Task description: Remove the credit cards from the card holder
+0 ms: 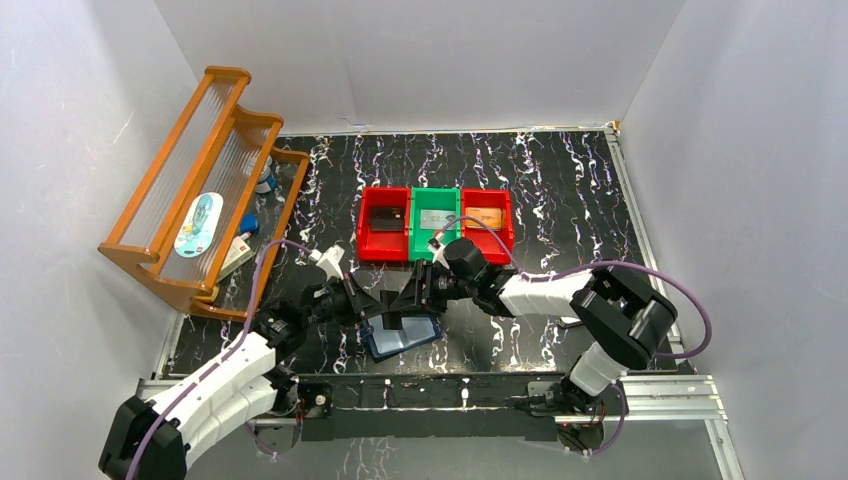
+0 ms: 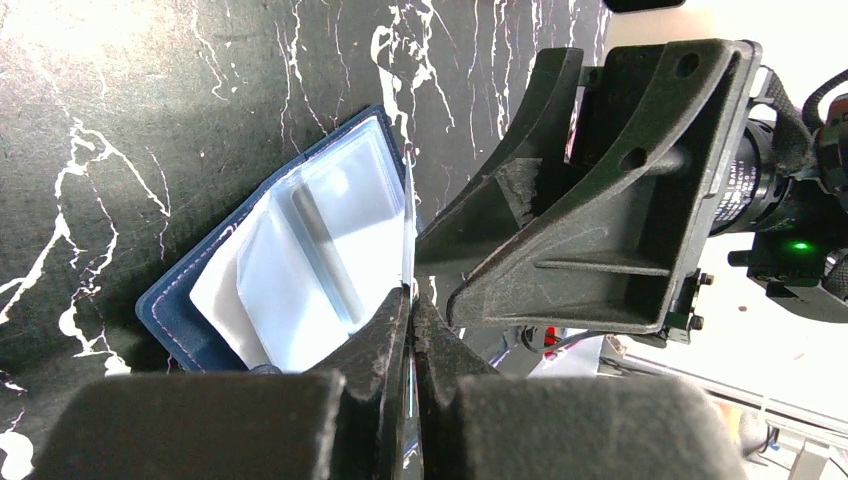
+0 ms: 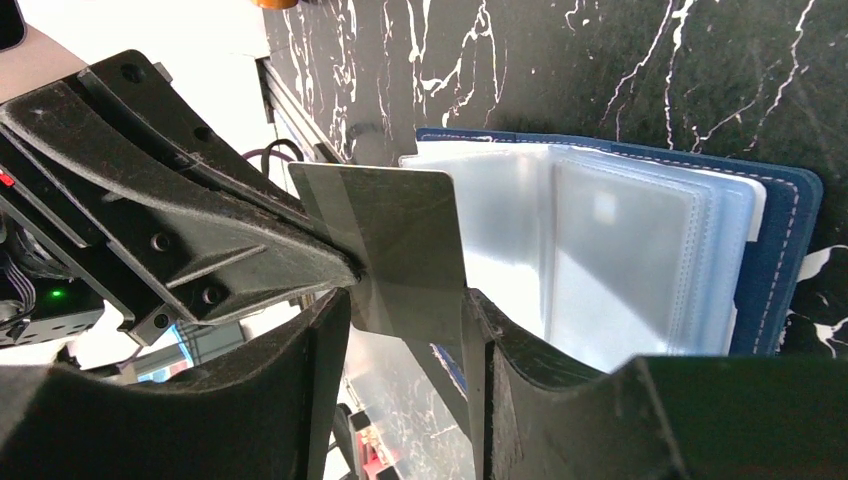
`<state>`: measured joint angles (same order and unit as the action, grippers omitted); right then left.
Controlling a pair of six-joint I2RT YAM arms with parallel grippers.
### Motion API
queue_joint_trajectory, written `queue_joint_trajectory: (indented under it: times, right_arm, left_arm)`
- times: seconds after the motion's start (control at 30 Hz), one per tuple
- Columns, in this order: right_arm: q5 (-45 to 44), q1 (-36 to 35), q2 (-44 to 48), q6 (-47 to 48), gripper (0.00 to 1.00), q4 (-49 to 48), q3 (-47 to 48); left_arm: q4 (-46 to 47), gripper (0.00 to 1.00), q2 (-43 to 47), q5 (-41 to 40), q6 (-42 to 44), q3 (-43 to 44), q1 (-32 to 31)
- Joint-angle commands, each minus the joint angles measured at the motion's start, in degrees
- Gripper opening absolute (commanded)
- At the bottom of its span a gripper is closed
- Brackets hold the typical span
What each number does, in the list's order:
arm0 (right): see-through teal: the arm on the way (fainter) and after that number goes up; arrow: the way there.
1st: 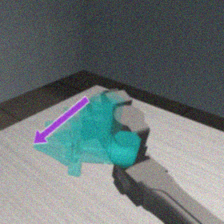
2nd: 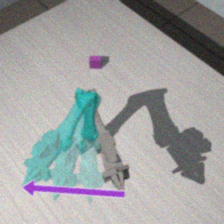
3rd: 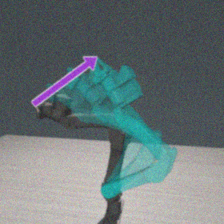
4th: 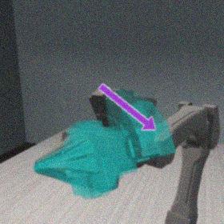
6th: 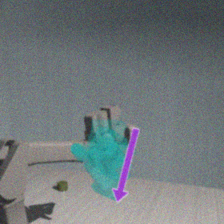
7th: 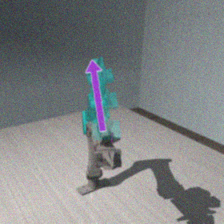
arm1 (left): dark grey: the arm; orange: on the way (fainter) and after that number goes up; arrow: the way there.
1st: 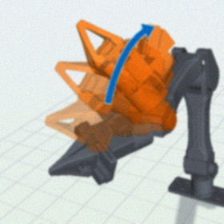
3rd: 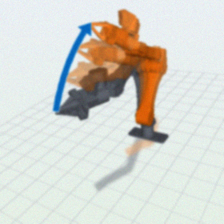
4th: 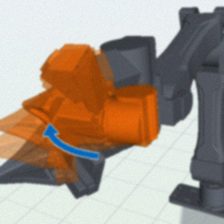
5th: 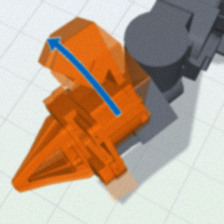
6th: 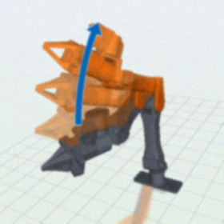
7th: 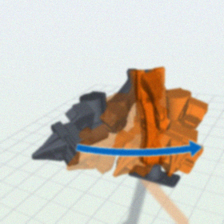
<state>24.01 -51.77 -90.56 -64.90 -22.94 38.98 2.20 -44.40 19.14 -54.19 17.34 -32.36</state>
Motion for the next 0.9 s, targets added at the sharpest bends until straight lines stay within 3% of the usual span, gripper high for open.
queue_joint_trajectory:
  times: [0.0, 0.63, 0.87]
  right_arm:
    - [1.55, 0.26, -0.65, -1.91, 0.54, -5.24, -0.88]
    - [-0.78, 1.68, 0.56, -4.08, 0.62, -6.43, -3.71]
    - [0.77, 1.81, 0.59, -4.95, 0.56, -10.99, -4.04]
  left_arm:
    - [2.32, 0.0, 0.22, 2.46, 0.32, 1.49, 0.19]
    - [2.02, 0.0, -0.81, 3.08, 0.18, 1.63, 0.21]
    - [3.45, 0.0, -2.49, 4.61, 0.25, 1.39, 0.2]
